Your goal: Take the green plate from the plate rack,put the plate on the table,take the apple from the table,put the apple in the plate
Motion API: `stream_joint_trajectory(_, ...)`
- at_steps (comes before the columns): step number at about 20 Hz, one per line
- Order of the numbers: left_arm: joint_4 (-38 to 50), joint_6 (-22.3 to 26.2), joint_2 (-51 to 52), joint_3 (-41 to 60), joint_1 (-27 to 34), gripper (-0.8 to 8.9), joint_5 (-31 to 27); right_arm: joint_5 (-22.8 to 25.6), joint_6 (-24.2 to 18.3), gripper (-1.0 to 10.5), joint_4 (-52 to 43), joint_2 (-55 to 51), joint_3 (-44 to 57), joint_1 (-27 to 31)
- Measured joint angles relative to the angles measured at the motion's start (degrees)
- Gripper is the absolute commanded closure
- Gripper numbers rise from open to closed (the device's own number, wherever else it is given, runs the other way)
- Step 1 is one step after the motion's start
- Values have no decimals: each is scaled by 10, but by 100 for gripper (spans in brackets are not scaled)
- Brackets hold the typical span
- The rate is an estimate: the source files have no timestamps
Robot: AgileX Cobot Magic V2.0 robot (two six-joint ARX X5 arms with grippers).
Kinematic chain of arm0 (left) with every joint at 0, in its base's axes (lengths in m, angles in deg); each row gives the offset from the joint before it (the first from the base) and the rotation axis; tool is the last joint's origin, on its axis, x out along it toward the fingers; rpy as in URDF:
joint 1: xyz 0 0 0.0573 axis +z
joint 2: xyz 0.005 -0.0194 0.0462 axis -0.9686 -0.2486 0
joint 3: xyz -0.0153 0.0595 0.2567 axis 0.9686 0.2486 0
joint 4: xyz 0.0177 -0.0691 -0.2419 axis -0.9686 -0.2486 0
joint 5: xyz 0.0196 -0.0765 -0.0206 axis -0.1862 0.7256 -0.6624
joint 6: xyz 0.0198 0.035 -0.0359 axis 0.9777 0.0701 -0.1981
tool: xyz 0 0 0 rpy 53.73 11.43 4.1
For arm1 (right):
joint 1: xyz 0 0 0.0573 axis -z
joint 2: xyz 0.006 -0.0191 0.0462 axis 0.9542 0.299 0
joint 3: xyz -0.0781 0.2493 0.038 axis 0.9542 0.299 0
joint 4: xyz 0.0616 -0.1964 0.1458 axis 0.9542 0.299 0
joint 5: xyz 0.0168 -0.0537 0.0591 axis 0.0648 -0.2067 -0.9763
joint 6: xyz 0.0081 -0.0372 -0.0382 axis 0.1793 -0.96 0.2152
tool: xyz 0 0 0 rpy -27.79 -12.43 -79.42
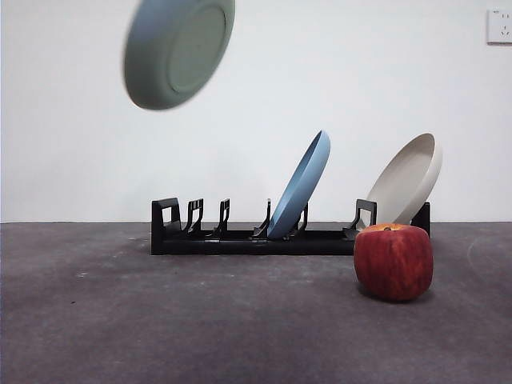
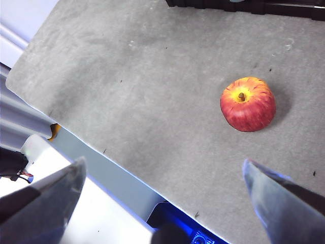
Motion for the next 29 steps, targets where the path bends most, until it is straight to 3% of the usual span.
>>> stream_joint_trajectory(3, -88, 33, 7, 0, -78, 820, -122, 0, 0, 195, 0, 0, 0, 0)
stream_joint_trajectory(5, -126, 42, 0, 15, -127, 820, -162, 0, 0, 195, 0, 0, 0, 0)
stream_joint_trajectory(9, -64, 43, -2, 116, -209, 820, -271, -1, 0, 195, 0, 0, 0, 0)
stream_joint_trajectory(16, 136, 67, -34, 350, -289, 819, -336, -1, 0, 195, 0, 0, 0, 0)
stream_joint_trajectory(21, 216, 96, -118, 364, -328, 820, -369, -3, 0, 195, 0, 0, 0, 0)
stream_joint_trajectory(25, 233, 102, -195, 364, -332, 820, -404, -3, 0, 195, 0, 0, 0, 0)
stream_joint_trajectory(29, 247, 102, -204, 364, -335, 813, -405, -3, 0, 195, 0, 0, 0, 0)
